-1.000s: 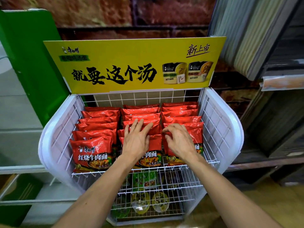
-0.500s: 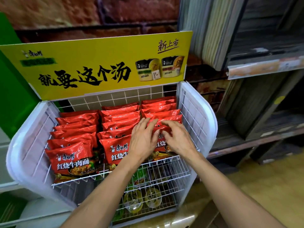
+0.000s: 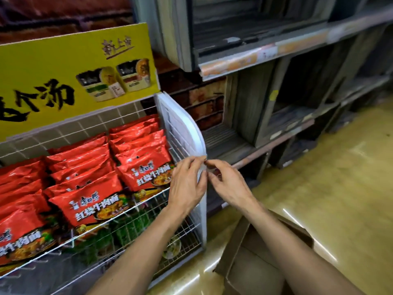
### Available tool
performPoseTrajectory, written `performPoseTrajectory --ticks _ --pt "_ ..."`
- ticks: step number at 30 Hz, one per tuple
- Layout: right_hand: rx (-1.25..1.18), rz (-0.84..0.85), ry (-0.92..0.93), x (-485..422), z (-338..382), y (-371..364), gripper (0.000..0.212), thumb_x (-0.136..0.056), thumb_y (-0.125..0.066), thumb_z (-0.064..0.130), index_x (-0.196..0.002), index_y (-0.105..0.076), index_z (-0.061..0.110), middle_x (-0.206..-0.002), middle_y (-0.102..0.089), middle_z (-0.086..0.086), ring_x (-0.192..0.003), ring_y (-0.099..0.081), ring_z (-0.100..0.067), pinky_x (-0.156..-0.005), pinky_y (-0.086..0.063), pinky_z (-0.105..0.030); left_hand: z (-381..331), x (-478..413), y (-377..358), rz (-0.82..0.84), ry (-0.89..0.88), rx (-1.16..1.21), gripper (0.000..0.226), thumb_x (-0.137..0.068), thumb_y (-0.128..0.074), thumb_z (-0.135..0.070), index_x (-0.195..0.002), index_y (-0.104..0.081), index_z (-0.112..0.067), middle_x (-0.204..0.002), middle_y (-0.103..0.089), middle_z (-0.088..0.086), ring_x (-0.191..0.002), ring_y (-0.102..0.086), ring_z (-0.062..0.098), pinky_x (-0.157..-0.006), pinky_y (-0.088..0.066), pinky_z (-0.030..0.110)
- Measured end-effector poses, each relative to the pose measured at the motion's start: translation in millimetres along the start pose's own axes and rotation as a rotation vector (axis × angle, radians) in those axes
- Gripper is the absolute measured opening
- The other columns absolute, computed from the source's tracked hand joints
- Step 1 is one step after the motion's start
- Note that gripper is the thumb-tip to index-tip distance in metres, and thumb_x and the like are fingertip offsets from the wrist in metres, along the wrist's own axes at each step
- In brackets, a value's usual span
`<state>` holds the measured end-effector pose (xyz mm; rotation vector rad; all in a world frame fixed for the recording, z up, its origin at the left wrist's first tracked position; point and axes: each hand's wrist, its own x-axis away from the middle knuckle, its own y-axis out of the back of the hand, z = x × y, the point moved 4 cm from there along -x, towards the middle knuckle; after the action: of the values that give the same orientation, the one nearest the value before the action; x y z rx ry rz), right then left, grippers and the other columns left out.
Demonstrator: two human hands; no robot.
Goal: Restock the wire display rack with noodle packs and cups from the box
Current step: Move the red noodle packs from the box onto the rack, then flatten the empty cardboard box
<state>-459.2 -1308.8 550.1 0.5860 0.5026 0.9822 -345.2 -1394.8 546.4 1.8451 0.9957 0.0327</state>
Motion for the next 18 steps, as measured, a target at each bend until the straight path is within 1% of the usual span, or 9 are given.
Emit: performPoseTrajectory --ticks 3,5,7,8,10,13,15,18 --pt "0.011 -0.012 -0.059 21 -29 25 0.038 -0.098 -0.059 0.022 -0.136 -0.058 0.025 -0.13 -0.062 0.004 -0.117 -0.059 -0.011 -0.102 -0.045 -0.026 -22 7 -18 -0.003 0.081 0.006 0.039 -0.097 -0.057 -0.03 -0.135 -0.058 -0.022 -0.133 -0.045 0.011 -0.125 -0.048 0.03 -0.103 -0.045 0.043" --pt "-0.005 -0.03 -0.103 36 -47 42 0.036 -0.098 -0.059 0.022 -0.134 -0.059 0.026 -0.126 -0.062 0.006 -0.109 -0.061 -0.01 -0.1 -0.049 -0.031 -34 13 -27 -0.033 0.096 -0.039 0.039 -0.095 -0.06 -0.027 -0.133 -0.06 -0.018 -0.135 -0.044 0.013 -0.128 -0.045 0.031 -0.104 -0.045 0.046" --pt "-0.006 -0.052 -0.144 52 -64 57 0.036 -0.098 -0.059 0.023 -0.133 -0.059 0.027 -0.124 -0.062 0.007 -0.101 -0.062 -0.007 -0.098 -0.05 -0.033 -51 18 -39 -0.032 0.083 -0.08 0.038 -0.094 -0.061 -0.025 -0.131 -0.061 -0.017 -0.136 -0.045 0.014 -0.13 -0.043 0.032 -0.105 -0.042 0.046" --pt "-0.001 -0.058 -0.165 61 -73 65 0.036 -0.098 -0.06 0.023 -0.134 -0.059 0.028 -0.125 -0.062 0.007 -0.1 -0.062 -0.007 -0.097 -0.051 -0.033 -61 20 -47 -0.02 0.075 -0.083 0.038 -0.093 -0.061 -0.025 -0.131 -0.061 -0.017 -0.137 -0.045 0.014 -0.13 -0.043 0.032 -0.106 -0.04 0.046" --pt "0.006 -0.068 -0.205 75 -90 77 0.036 -0.098 -0.06 0.024 -0.134 -0.059 0.027 -0.125 -0.063 0.005 -0.103 -0.062 -0.008 -0.099 -0.051 -0.036 -79 24 -63 0.037 0.065 -0.047 0.04 -0.093 -0.06 -0.025 -0.133 -0.059 -0.018 -0.135 -0.046 0.013 -0.13 -0.043 0.031 -0.107 -0.039 0.045" --pt "-0.004 -0.078 -0.273 96 -112 95 0.036 -0.097 -0.06 0.023 -0.133 -0.06 0.026 -0.124 -0.064 0.004 -0.105 -0.063 -0.009 -0.1 -0.051 -0.037 -106 32 -91 0.138 0.031 -0.032 0.045 -0.093 -0.059 -0.028 -0.137 -0.055 -0.02 -0.133 -0.048 0.01 -0.126 -0.044 0.03 -0.103 -0.043 0.046" --pt "-0.014 -0.086 -0.313 109 -127 105 0.035 -0.097 -0.061 0.02 -0.131 -0.061 0.025 -0.124 -0.064 0.003 -0.103 -0.063 -0.011 -0.101 -0.051 -0.037 -121 38 -108 0.194 0.024 -0.03 0.046 -0.094 -0.059 -0.03 -0.139 -0.055 -0.02 -0.136 -0.047 0.009 -0.129 -0.043 0.03 -0.103 -0.044 0.047" --pt "-0.019 -0.095 -0.375 130 -149 116 0.035 -0.097 -0.06 0.02 -0.132 -0.06 0.025 -0.123 -0.064 0.002 -0.1 -0.063 -0.01 -0.1 -0.051 -0.035 -140 49 -134 0.3 0.01 -0.039 0.049 -0.096 -0.057 -0.033 -0.143 -0.051 -0.022 -0.142 -0.044 0.009 -0.135 -0.039 0.028 -0.107 -0.041 0.046"
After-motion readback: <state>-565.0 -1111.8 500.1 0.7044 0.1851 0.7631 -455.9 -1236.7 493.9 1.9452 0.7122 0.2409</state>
